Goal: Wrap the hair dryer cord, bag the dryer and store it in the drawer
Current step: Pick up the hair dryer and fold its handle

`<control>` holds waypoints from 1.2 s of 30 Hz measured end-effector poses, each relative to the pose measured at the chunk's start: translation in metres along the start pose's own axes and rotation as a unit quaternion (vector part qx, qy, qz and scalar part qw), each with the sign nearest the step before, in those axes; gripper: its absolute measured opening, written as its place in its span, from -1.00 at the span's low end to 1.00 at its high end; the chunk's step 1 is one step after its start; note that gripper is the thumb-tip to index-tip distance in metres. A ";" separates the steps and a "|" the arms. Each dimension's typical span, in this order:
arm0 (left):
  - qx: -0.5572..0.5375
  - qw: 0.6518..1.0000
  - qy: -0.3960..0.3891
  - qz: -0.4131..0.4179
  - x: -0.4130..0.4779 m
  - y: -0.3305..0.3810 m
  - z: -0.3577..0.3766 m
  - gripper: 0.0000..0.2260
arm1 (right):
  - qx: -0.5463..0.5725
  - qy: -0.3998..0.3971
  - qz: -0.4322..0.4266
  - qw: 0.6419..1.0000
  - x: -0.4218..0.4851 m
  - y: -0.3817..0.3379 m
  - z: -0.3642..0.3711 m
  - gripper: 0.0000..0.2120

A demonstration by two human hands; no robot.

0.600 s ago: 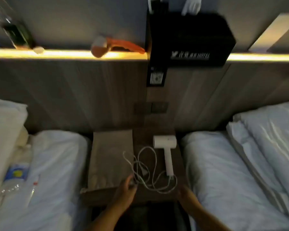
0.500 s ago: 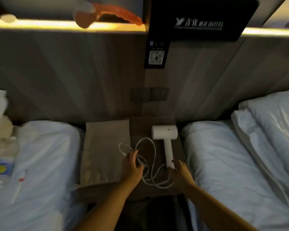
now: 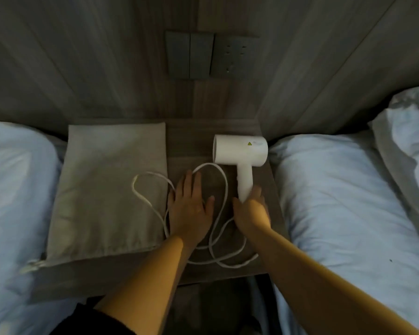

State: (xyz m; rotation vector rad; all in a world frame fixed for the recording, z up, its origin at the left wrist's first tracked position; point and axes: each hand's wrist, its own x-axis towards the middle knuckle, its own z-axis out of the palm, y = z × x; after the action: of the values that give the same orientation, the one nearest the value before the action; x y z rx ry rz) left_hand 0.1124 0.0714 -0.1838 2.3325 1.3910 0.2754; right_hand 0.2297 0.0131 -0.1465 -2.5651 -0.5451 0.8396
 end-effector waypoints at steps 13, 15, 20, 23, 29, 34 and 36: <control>0.028 0.998 0.039 0.045 0.001 -0.002 0.009 -0.33 | -0.029 0.166 -0.073 0.983 -0.004 0.019 0.020 -0.66; 0.056 0.995 0.063 0.056 -0.001 -0.001 0.011 -0.33 | -0.013 0.191 -0.094 0.977 -0.002 0.024 0.024 -0.65; 0.080 0.987 0.111 0.090 -0.002 0.001 0.025 -0.36 | 0.045 0.222 -0.137 0.964 0.005 0.034 0.029 -0.61; 0.112 0.970 0.177 0.126 -0.003 0.005 0.027 -0.47 | 0.081 0.241 -0.183 0.949 0.003 0.044 0.025 -0.62; -0.112 0.984 0.080 0.115 -0.054 0.019 0.025 -0.57 | 0.193 0.234 -0.203 0.931 -0.042 0.084 0.017 -0.73; -0.292 0.952 0.027 0.089 -0.130 0.026 0.012 -0.49 | 0.249 0.190 -0.210 0.926 -0.097 0.131 0.021 -0.71; -0.367 0.928 -0.027 0.061 -0.150 0.024 0.011 -0.47 | 0.273 0.175 -0.214 0.921 -0.116 0.146 0.023 -0.73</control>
State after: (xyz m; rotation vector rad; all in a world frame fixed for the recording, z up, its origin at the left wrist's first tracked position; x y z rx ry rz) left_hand 0.0627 -0.0729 -0.1777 1.7715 0.8940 0.6391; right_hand 0.1639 -0.1602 -0.1774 -1.9149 -0.6198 0.3050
